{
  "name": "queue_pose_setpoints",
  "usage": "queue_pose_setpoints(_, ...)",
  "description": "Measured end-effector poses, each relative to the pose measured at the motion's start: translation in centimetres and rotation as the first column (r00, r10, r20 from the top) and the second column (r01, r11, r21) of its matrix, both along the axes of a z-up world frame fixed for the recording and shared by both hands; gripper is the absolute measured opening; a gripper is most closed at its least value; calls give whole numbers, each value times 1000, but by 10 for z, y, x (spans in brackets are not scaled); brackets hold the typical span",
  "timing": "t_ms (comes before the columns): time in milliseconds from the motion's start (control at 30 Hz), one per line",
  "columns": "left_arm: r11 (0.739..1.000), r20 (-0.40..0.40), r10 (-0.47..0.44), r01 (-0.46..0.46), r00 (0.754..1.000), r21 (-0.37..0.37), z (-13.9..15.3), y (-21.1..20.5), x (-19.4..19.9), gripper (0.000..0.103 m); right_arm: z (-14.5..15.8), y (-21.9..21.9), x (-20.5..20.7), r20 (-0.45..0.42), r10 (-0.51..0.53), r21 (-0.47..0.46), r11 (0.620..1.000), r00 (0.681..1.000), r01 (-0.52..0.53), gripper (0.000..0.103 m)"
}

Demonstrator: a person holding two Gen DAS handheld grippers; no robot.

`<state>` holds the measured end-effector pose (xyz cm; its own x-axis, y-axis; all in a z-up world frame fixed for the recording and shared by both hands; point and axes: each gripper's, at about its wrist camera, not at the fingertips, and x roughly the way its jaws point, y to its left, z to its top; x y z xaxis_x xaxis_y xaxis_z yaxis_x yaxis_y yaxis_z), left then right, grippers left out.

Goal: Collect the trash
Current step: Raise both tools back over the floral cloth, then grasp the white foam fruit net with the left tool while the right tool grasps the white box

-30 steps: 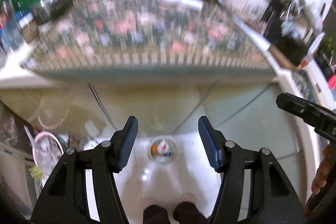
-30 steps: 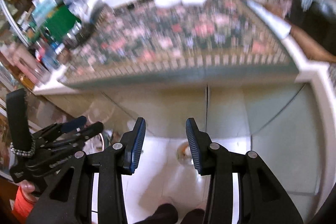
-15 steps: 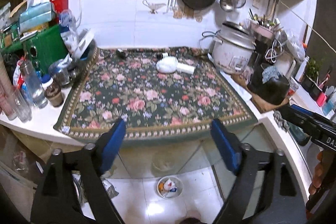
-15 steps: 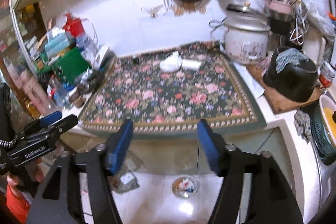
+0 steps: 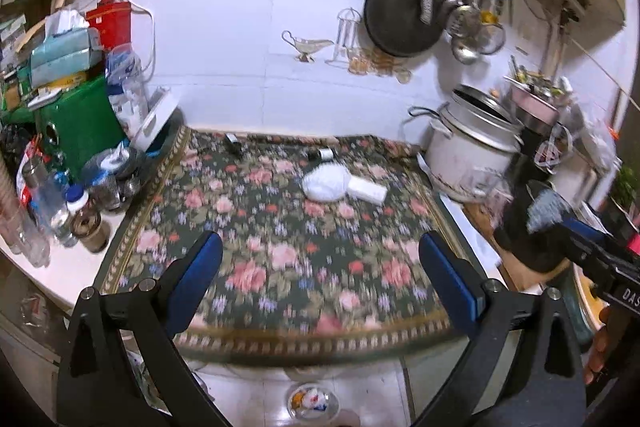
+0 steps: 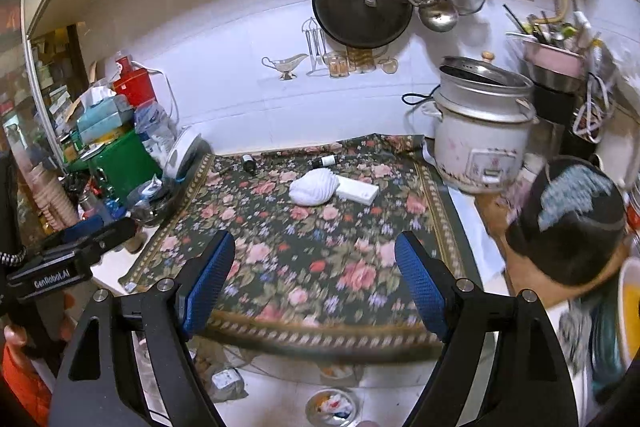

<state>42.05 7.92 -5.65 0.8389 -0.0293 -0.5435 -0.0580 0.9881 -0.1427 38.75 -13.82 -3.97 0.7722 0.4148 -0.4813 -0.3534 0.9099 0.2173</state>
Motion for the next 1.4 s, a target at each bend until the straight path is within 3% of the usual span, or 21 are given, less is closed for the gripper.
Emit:
queue_pose_setpoints(200,996,-3,70,-70,998,-46,-2,-13,57,99,0,-11,60,-10,67,-26,997,998,-68,80)
queue_pose_setpoints(467,992,-83,103,-108,991,-63,-24,-9,127,99,-18,-12,130,-78,91,-31,995,993,-93,80)
queue_pose_setpoints(733,998,-168,19,-29,986,-55,-62,12,214,99,-43,15,196,-172,26,-49,998,985,-34,80)
queue_pose_setpoints(933,995,-275,-89,73,957,-71,-112,26,296,98,-84,38,260,-279,-48,-80,996,959,27,80)
queue_pose_setpoints(1200,981,-406,-183,136,895,-141,-195,21,376,77,-139,51,335,-384,-42,-78,997,922,13,80)
queue_pose_setpoints(1333,963,-405,-221,134,887,-232,-216,24,389,67,-157,58,362,-396,-13,-94,995,918,-26,80)
queue_pose_setpoints(1400,947,-375,-248,141,893,-290,-218,27,390,51,-164,63,372,-408,0,-96,994,913,-43,80)
